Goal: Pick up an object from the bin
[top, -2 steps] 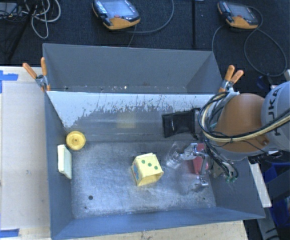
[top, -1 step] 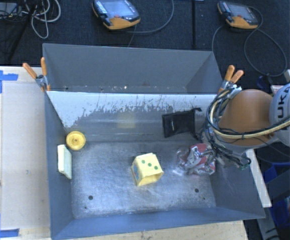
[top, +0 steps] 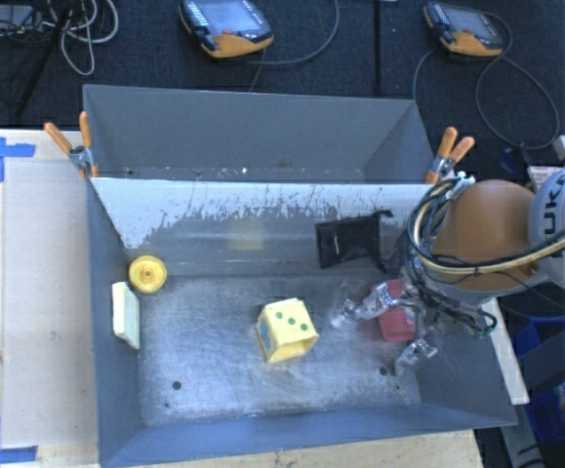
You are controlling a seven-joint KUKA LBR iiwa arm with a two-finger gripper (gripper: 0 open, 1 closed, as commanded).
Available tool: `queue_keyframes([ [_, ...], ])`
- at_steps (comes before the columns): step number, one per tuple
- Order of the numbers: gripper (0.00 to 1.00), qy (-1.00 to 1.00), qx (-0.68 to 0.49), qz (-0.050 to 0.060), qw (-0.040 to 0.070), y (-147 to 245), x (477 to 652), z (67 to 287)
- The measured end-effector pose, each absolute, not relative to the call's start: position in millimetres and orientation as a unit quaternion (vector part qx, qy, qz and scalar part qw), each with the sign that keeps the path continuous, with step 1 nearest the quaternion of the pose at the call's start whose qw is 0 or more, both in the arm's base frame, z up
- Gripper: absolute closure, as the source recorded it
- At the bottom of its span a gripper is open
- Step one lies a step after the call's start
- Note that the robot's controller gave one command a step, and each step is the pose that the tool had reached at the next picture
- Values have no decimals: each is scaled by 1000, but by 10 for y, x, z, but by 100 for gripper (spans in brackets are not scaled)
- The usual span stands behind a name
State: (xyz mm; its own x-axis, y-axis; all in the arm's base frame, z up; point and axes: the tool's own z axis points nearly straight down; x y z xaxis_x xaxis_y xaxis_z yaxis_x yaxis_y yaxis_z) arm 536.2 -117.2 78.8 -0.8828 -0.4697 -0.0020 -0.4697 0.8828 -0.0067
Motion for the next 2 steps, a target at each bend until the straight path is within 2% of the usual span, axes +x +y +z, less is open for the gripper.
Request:
queue_keyframes([
  [1,0,970,-242,-3,3,-1170,5367,786],
  [2,100,941,-337,6,8,-1276,5888,814],
])
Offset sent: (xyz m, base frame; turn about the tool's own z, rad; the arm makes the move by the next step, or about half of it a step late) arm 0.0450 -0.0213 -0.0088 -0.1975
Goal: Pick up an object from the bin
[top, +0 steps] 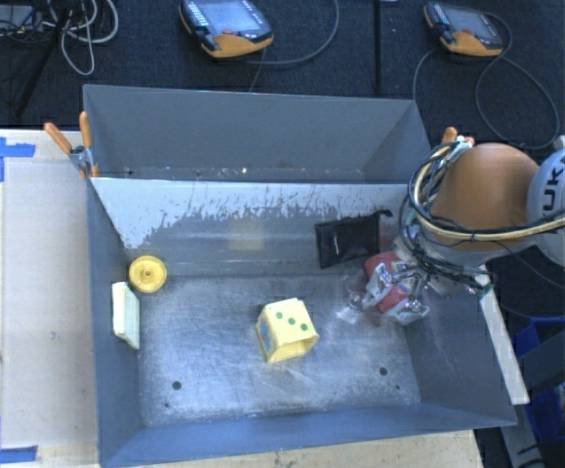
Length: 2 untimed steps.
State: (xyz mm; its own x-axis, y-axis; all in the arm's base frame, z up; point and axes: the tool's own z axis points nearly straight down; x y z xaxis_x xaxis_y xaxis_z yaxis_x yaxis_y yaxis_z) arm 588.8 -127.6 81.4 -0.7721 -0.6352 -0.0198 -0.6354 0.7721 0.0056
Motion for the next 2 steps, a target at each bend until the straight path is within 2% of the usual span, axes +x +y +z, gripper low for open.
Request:
queue_keyframes([
  [2,100,941,-338,6,8,-1273,5887,826],
])
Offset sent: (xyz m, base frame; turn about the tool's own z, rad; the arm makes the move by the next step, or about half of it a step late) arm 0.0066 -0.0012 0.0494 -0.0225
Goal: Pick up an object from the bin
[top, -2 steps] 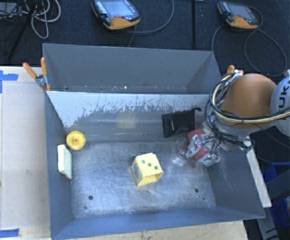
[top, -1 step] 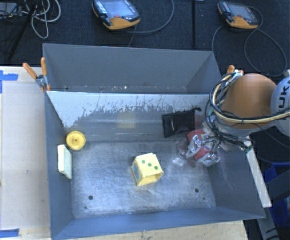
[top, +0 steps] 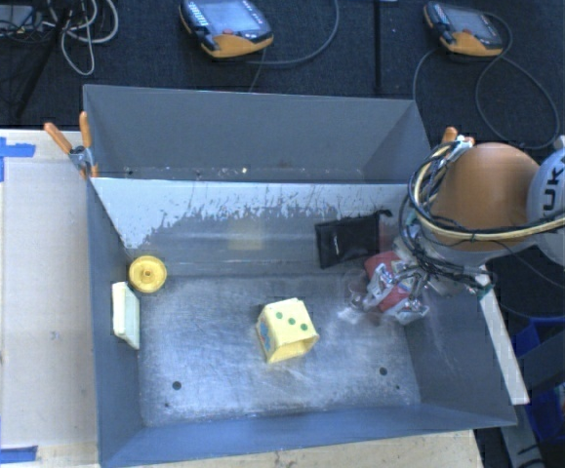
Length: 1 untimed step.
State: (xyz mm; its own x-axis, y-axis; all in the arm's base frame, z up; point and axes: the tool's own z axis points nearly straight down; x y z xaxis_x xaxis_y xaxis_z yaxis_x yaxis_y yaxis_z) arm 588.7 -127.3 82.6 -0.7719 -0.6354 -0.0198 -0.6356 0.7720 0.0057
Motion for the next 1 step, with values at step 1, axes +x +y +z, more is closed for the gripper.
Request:
queue_keyframes([
  [1,100,944,-331,3,-1,-1290,5825,1290],
])
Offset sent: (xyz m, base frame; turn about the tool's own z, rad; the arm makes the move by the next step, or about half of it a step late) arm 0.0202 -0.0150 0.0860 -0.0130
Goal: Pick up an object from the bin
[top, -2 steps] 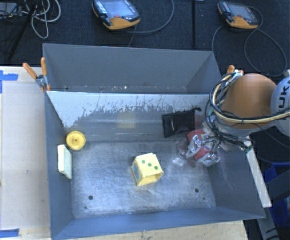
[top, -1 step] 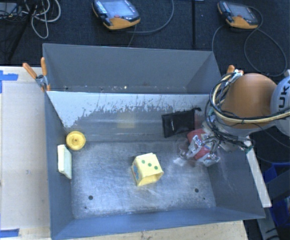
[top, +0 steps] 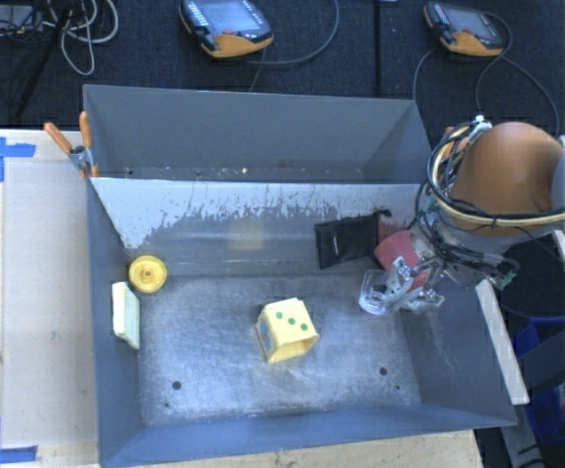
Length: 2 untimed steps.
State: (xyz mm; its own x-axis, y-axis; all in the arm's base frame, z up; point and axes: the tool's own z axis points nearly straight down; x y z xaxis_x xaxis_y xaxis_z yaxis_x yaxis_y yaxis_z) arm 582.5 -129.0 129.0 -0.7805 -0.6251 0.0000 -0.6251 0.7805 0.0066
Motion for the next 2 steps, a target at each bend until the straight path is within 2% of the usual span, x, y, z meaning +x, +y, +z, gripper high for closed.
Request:
queue_keyframes([
  [1,100,-939,343,-1,-2,-1390,6095,1682],
  [2,100,-941,340,-1,-1,-1388,5834,2074],
])
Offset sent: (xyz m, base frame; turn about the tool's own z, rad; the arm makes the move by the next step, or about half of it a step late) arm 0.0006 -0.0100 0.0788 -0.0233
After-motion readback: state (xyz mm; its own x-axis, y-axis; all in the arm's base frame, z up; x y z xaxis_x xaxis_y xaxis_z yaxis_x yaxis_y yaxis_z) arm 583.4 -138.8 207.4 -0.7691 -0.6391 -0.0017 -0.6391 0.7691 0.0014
